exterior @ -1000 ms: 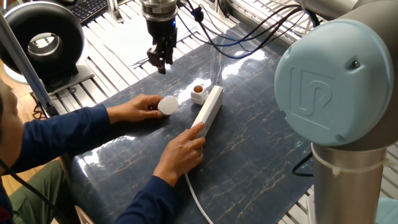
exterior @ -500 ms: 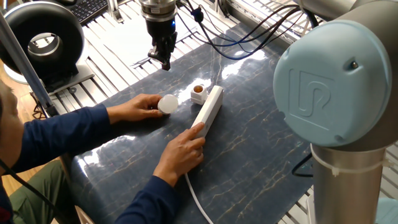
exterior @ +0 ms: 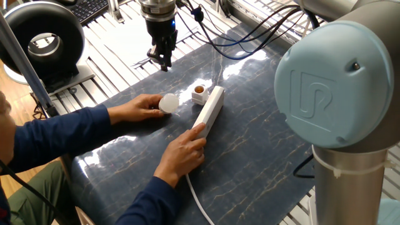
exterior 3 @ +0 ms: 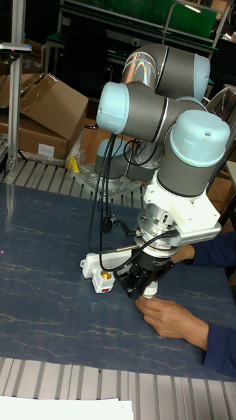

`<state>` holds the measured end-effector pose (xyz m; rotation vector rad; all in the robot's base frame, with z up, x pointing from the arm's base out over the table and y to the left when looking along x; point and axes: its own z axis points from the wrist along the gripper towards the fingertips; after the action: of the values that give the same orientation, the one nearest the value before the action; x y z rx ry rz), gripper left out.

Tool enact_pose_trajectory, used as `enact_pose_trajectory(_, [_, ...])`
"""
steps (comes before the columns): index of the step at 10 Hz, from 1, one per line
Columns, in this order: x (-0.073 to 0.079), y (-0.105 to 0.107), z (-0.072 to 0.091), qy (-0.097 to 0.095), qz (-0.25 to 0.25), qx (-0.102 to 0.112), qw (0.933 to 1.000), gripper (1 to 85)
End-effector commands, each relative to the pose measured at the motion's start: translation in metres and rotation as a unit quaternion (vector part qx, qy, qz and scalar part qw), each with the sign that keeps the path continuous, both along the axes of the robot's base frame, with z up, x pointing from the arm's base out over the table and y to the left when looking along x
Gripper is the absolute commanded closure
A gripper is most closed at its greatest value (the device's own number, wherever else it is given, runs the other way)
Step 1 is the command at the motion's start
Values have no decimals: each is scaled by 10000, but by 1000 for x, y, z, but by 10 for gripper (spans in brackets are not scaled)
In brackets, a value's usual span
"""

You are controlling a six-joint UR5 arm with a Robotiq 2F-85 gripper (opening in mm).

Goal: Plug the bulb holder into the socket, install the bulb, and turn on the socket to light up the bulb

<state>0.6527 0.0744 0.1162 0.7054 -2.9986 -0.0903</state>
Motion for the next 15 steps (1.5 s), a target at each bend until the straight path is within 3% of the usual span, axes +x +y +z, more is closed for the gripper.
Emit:
enact_pose_trajectory(1, [0,7,2,1,138,168,9998,220])
enact_pose_trajectory(2, [-3,11,4,46,140,237,9996,153])
enact_pose_trajectory(4, [-6,10,4,100,135,214,9996,127])
enact_pose_trajectory(7, [4,21,2,-57,-88,161,9998,133])
enact_pose_trajectory(9, [9,38,4,-109,-415,328,9985,140])
enact_pose_trajectory(11, [12,42,3,-156,-595,345,9975,163])
enact_pose_trajectory(13, [15,41,2,-218,-592,333,9975,163])
enact_pose_trajectory(15, [25,32,-2,-450,-377,320,9978,153])
